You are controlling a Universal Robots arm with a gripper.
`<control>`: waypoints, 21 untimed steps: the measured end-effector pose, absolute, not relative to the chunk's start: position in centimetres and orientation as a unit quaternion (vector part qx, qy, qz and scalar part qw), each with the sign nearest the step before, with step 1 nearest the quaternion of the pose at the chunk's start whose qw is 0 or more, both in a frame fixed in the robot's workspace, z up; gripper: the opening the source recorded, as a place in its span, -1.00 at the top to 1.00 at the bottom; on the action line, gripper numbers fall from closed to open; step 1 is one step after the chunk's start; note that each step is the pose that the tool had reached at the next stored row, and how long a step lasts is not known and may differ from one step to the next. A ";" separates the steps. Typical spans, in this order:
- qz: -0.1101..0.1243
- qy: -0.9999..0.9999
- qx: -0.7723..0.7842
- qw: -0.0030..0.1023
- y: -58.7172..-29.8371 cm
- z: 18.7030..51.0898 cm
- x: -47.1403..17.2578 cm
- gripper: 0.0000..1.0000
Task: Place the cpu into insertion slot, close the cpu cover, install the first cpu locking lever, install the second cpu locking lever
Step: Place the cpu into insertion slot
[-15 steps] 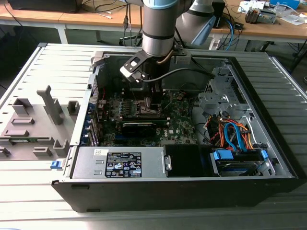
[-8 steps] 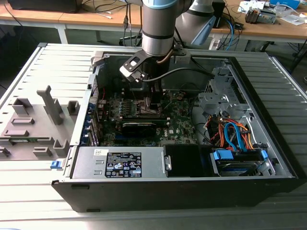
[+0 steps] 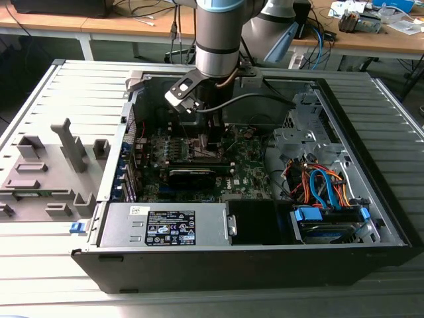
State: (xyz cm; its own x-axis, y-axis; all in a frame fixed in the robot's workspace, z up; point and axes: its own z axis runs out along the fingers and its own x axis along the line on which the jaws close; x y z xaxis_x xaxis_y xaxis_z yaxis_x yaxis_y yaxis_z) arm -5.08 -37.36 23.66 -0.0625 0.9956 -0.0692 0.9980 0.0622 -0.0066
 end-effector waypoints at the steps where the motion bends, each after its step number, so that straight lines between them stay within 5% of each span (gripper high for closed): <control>1: -0.026 0.728 0.684 0.023 -37.4 23.7 -5.1 -0.09; 21: -0.026 0.728 0.685 0.023 -37.3 23.2 -5.3 -0.09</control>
